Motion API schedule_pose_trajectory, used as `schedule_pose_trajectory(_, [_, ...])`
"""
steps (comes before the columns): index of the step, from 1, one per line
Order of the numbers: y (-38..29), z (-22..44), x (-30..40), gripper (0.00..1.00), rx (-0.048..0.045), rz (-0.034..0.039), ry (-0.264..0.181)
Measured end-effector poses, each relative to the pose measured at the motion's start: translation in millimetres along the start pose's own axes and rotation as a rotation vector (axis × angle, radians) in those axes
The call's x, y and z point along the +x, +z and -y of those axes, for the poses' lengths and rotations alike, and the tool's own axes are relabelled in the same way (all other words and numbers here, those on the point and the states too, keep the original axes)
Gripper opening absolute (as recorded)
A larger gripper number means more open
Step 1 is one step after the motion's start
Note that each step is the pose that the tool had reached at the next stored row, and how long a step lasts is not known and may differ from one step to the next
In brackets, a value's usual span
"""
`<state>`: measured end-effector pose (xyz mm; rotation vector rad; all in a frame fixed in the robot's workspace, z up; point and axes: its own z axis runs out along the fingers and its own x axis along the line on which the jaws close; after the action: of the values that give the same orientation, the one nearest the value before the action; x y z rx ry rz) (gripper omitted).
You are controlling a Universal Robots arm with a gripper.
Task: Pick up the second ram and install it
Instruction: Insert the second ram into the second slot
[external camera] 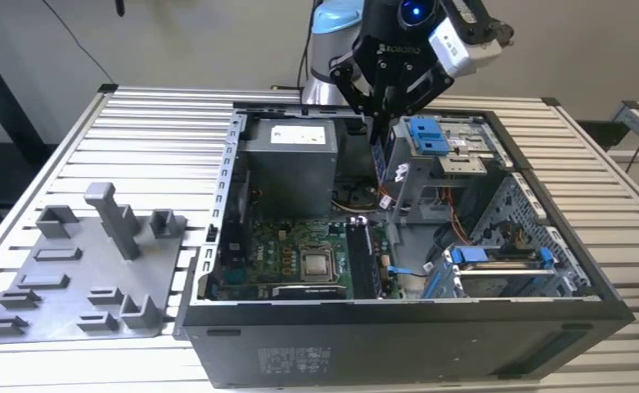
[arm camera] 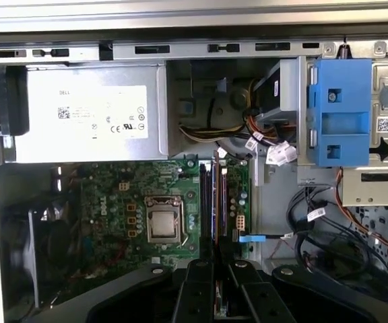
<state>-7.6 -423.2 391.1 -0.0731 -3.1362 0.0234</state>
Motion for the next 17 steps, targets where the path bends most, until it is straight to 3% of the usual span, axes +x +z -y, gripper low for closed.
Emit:
schedule_pose_trajectory(7, [7.3, -0.1, -0.1, 0.14, -0.0002, 0.0044, 0.000])
schedule_pose_trajectory(17, [11.1, -0.1, 0.0, 0.14, -0.0005, 0.0046, 0.000])
